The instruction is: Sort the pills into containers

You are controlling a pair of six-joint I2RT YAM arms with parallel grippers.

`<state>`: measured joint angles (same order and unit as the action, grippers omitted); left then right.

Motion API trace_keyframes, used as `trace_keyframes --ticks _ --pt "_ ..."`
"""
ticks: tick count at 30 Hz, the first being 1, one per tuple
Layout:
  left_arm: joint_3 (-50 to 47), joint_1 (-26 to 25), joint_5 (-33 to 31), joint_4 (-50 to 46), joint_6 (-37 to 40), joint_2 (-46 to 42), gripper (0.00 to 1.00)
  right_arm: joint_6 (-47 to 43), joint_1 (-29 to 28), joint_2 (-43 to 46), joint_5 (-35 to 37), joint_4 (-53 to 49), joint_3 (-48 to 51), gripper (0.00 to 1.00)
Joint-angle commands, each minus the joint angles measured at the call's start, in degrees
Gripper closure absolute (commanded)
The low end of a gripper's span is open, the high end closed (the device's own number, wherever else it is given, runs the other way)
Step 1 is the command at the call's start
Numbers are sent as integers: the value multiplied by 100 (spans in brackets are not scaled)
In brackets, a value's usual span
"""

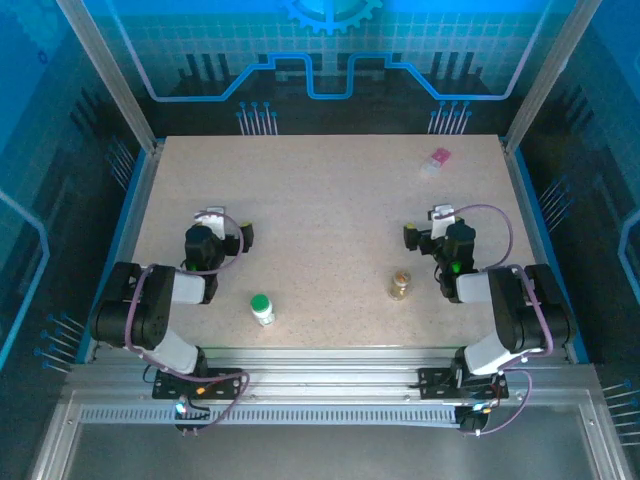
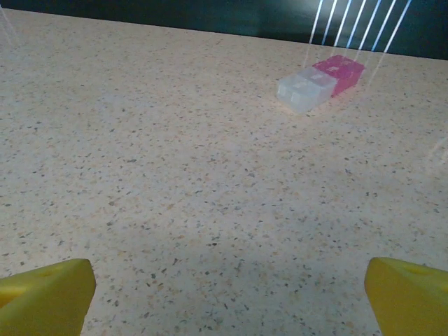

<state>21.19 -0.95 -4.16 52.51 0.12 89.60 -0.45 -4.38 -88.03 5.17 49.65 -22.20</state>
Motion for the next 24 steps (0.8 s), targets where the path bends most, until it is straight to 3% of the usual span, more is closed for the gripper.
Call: trace_keyframes --ticks 1,12,24 --pt "93 53 129 -13 94 -81 1 -129 -1 14 -135 58 -73 0" --pt "98 52 135 -33 91 -83 1 -119 -2 6 -148 54 -74 0" --pt "8 381 680 128 -164 -83 1 147 179 23 -118 148 -17 0"
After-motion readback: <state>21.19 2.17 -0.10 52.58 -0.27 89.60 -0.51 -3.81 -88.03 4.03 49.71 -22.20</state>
